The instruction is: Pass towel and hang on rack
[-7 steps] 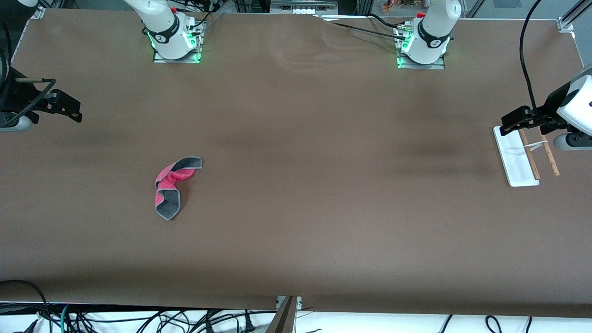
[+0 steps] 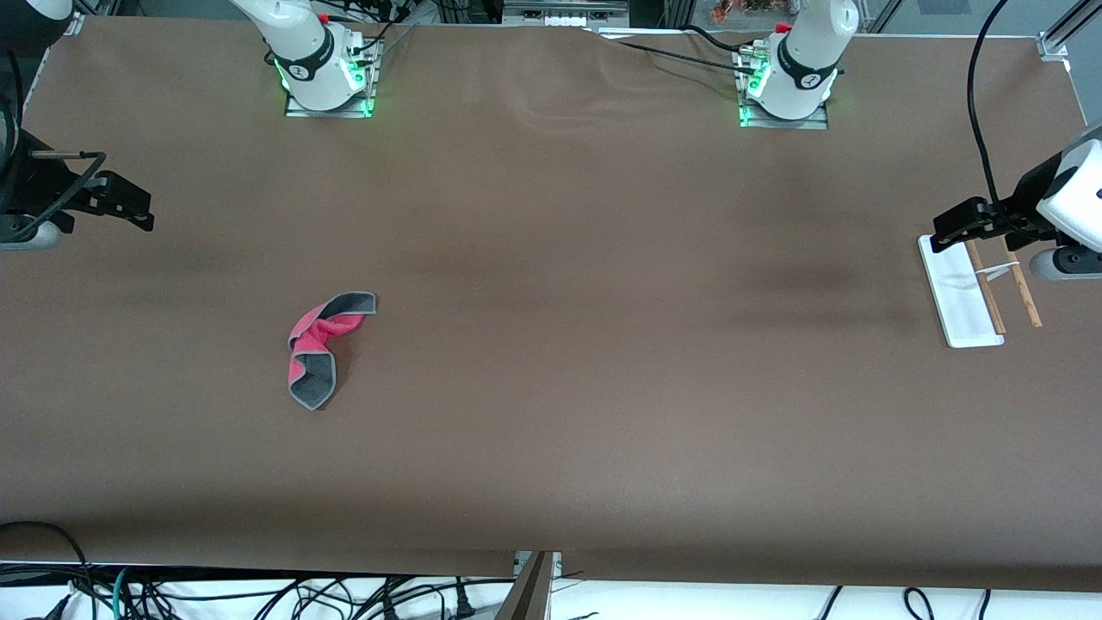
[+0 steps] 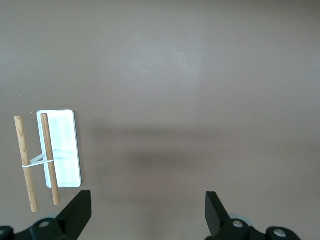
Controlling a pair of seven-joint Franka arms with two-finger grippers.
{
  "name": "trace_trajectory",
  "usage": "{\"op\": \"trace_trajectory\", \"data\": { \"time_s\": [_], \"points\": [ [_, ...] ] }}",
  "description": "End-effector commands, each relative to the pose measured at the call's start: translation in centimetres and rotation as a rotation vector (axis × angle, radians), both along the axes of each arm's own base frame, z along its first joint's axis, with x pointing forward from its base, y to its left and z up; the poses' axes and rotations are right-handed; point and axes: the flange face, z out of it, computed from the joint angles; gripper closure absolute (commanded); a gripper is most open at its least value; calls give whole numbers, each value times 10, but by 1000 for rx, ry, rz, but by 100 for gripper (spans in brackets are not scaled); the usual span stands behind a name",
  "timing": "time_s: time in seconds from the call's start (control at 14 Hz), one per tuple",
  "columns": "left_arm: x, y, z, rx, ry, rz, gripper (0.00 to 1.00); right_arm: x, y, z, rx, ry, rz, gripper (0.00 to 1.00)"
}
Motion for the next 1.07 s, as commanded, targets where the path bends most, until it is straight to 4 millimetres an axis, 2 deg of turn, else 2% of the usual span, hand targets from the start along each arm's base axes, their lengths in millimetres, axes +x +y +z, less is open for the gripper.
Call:
{"op": "trace_trajectory", "data": {
  "time_s": [0.0, 0.79, 0.86, 0.93, 1.0],
  "points": [
    [3, 2, 4, 14, 1, -11, 0, 2, 8, 7, -3, -10, 15, 0],
    [3, 2, 4, 14, 1, -11, 0, 7, 8, 3, 1, -14, 65, 0],
    [3, 2, 4, 14, 1, -11, 0, 9, 9, -3, 2, -4, 66, 0],
    [3, 2, 4, 14, 1, -11, 0, 13, 15, -11, -4, 7, 76, 0],
    [3, 2, 4, 14, 1, -11, 0, 15, 30, -16, -14, 12, 100, 0]
  ]
}}
